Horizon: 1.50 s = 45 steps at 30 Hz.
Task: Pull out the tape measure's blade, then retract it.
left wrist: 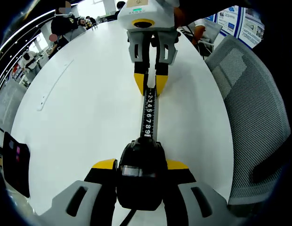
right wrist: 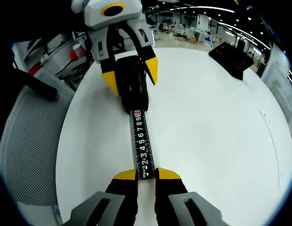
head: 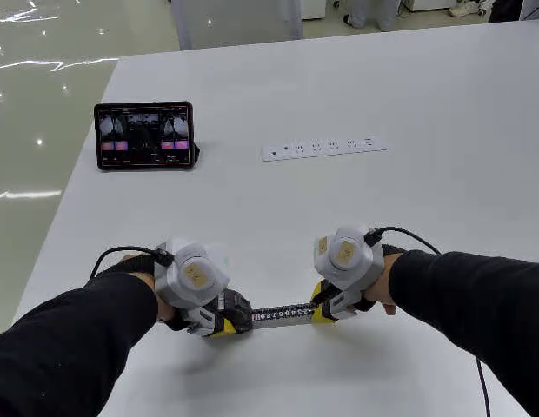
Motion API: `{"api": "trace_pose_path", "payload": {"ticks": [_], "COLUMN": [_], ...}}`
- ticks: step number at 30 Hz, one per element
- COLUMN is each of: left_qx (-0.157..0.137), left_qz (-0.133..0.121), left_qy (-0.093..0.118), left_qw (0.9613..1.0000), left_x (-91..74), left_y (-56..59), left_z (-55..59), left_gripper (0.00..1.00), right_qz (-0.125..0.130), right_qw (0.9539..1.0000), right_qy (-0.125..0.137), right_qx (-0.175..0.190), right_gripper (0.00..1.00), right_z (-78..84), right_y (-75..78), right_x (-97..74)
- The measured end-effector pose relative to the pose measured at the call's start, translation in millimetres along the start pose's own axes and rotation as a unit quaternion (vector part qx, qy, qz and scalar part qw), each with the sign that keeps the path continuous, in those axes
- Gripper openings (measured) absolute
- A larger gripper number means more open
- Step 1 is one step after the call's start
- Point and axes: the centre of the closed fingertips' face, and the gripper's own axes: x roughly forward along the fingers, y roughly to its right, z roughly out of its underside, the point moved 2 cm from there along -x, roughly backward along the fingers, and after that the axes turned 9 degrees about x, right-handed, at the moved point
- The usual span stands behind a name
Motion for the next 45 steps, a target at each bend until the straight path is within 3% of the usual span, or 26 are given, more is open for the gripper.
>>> {"api": "trace_pose_path", "payload": {"ticks": [45], "left_qx": [0.001], "left_qz": [0.001], "left_qy": [0.0], "left_qw": [1.0], "left_x": [0.4], "left_y": [0.3], "left_z": [-0.4], "left_gripper": [0.33], "right_qz": [0.001], "right_qw": [1.0], "right_qy": [-0.002], "right_qx": [0.006], "right_gripper": [0.09], "right_z": [21.8], "right_y": [6.9], "right_x": [-15.7]}}
